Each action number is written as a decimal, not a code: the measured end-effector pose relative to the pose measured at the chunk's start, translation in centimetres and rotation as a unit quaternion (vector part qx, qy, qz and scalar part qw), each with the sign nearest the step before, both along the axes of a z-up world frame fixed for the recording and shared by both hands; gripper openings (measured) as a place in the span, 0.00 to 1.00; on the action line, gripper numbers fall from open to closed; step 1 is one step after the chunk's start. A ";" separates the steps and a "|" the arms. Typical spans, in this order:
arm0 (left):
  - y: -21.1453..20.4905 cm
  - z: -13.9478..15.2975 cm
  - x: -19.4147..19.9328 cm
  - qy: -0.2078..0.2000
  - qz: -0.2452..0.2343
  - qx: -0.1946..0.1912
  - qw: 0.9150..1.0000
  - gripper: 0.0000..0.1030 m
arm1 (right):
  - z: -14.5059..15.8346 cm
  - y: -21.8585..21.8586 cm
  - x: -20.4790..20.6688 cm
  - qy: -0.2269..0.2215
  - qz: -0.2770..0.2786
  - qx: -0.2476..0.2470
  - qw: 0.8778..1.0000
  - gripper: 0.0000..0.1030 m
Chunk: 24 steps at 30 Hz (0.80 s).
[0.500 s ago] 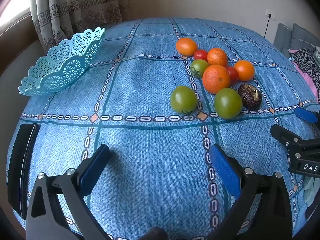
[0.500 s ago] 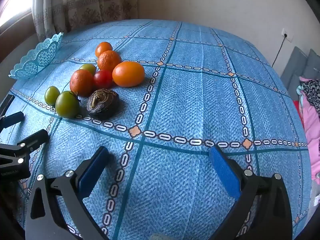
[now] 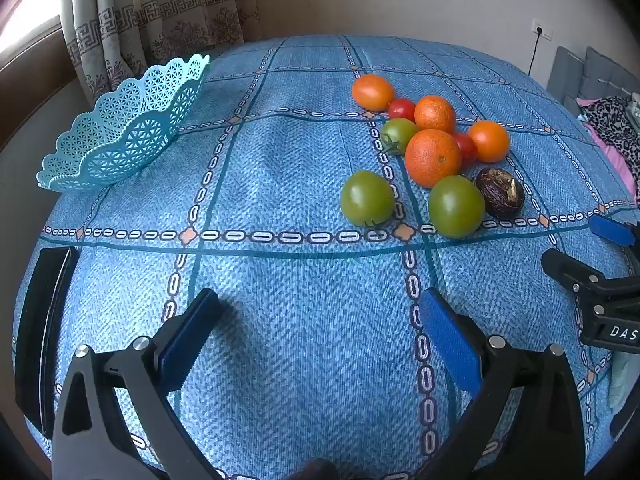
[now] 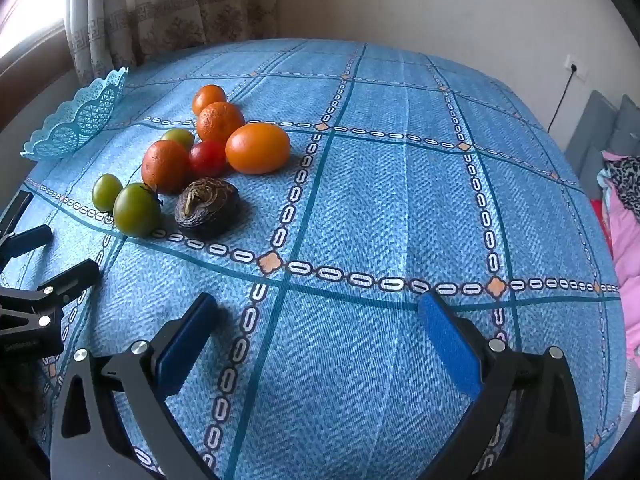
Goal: Organize fruits
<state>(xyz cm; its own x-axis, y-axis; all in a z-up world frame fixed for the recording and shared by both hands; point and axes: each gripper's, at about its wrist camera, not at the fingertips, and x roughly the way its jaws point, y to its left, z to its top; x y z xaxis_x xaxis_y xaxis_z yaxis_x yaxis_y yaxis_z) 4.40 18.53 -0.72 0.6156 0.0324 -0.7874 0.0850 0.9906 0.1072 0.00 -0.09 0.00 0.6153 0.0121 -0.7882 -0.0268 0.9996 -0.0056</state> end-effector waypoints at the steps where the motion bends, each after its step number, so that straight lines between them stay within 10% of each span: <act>1: 0.0 0.0 0.0 0.000 0.000 0.000 1.000 0.98 | 0.2 -0.3 -0.1 0.000 0.000 0.001 1.000 0.95; 24: -0.4 -0.2 -0.2 -0.002 0.000 0.004 1.000 0.98 | 0.2 -0.2 0.0 0.002 -0.001 -0.005 1.000 0.95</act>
<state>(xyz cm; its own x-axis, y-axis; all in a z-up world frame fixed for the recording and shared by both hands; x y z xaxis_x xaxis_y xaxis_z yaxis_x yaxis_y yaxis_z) 4.21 18.17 -0.87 0.6190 0.0393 -0.7844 0.0847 0.9896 0.1164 0.02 -0.25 0.23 0.6124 0.0028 -0.7905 -0.0240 0.9996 -0.0150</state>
